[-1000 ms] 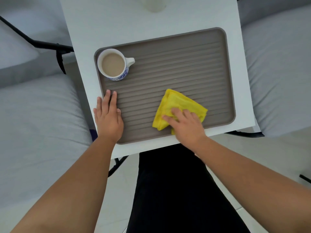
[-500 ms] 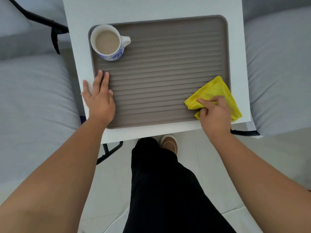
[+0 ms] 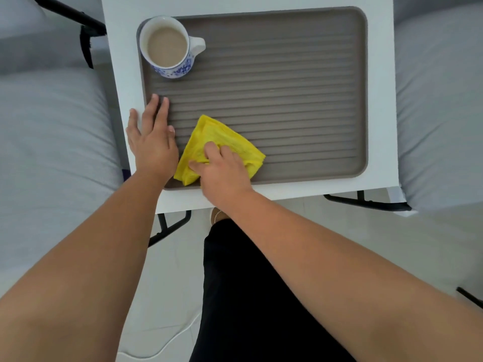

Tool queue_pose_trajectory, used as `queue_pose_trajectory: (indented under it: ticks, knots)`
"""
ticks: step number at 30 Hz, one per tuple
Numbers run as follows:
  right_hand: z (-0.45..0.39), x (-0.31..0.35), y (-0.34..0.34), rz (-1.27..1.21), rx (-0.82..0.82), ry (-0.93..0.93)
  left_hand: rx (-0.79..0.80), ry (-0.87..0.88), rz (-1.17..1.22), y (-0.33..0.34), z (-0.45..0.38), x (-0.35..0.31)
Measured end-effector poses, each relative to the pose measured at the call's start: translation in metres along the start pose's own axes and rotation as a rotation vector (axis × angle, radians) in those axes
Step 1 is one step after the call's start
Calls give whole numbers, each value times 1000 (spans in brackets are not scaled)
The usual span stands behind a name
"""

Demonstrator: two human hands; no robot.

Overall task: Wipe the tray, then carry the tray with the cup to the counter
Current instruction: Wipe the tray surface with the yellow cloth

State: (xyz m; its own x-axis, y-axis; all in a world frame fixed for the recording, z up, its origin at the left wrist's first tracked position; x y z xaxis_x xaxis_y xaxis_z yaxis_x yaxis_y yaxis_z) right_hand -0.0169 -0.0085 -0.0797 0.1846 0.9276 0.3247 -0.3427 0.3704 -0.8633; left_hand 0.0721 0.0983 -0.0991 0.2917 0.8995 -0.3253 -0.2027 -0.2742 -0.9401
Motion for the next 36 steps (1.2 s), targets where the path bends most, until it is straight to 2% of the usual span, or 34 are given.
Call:
queue_pose_trajectory:
  ticks: [3, 8, 13, 16, 18, 20, 25, 29, 33, 36]
  knots:
    - [5, -22, -8, 1, -3, -11, 5, 15, -13, 0, 0, -2]
    - [23, -122, -50, -131, -96, 126, -1, -1, -16, 0, 2, 1]
    - [56, -235, -81, -203, -282, 428, -2, -9, -4, 0, 3, 2]
    - [63, -266, -82, -317, -355, 648, -14, -5, -9, 0, 2, 1]
    - [53, -253, -75, -363, -344, 675, -21, -4, 0, 1, 2, 1]
    - [37, -220, -66, -385, -296, 609, -33, -4, 16, 0, 2, 1]
    - [0, -105, -44, -275, -161, 279, -34, -10, 29, 0, 3, 1]
    - [-19, -27, -20, -93, -38, 101, -25, -17, 39, -1, 2, 1]
    - [-24, -1, -13, 80, -40, -17, -18, -12, 42, -2, 1, 1]
    - [-24, -15, -17, 147, -43, -62, -12, -9, 48, -3, 2, 1]
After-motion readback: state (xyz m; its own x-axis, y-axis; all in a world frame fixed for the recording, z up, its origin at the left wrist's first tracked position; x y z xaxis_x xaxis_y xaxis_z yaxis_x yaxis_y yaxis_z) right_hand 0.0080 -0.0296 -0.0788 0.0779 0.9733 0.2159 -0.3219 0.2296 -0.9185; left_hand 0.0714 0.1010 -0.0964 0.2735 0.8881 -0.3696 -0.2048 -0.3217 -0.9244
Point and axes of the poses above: each hand's wrist, its own z-axis away from the middle knuckle, its own y-axis out of the palm, x = y × z, the point moved 10 cm from there along -z, towards the middle knuckle, and after that the axes turned 12 degrees about y, right-handed, at the moved point
